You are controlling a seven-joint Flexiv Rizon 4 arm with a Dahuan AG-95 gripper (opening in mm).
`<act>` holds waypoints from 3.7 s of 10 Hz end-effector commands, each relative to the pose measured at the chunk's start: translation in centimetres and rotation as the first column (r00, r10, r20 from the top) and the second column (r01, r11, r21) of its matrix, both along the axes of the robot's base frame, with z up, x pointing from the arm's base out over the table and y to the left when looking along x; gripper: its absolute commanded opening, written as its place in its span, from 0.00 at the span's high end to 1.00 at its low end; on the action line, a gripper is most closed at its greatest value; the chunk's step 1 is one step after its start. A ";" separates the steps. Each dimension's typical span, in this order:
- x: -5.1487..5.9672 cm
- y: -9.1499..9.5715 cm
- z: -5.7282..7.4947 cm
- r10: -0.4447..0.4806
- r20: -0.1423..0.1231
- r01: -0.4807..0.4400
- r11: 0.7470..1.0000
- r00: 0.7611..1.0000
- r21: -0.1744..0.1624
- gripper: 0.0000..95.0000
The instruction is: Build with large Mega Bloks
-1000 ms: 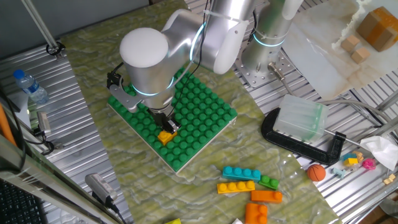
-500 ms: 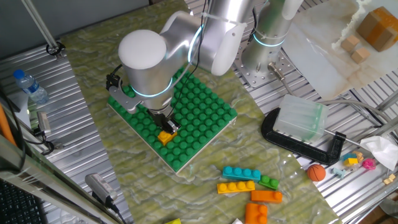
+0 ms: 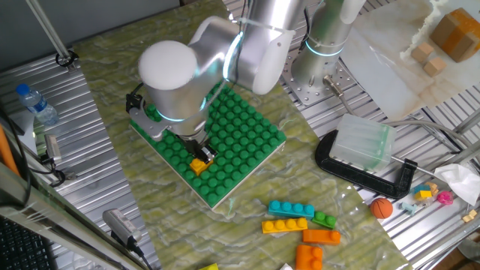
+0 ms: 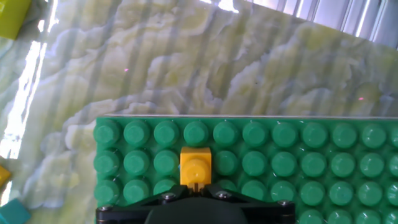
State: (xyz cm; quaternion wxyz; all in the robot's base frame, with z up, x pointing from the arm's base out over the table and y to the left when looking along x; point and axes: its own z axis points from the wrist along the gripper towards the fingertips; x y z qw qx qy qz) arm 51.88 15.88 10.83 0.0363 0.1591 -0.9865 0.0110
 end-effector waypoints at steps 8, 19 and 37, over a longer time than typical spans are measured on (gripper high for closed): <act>-0.5 0.8 1.7 -0.011 0.001 0.011 1.000 1.000 0.001 1.00; -1.3 6.6 2.8 -0.123 0.005 0.123 0.992 0.992 0.005 1.00; -2.1 6.8 2.0 -0.012 -0.035 0.012 1.000 0.999 0.002 1.00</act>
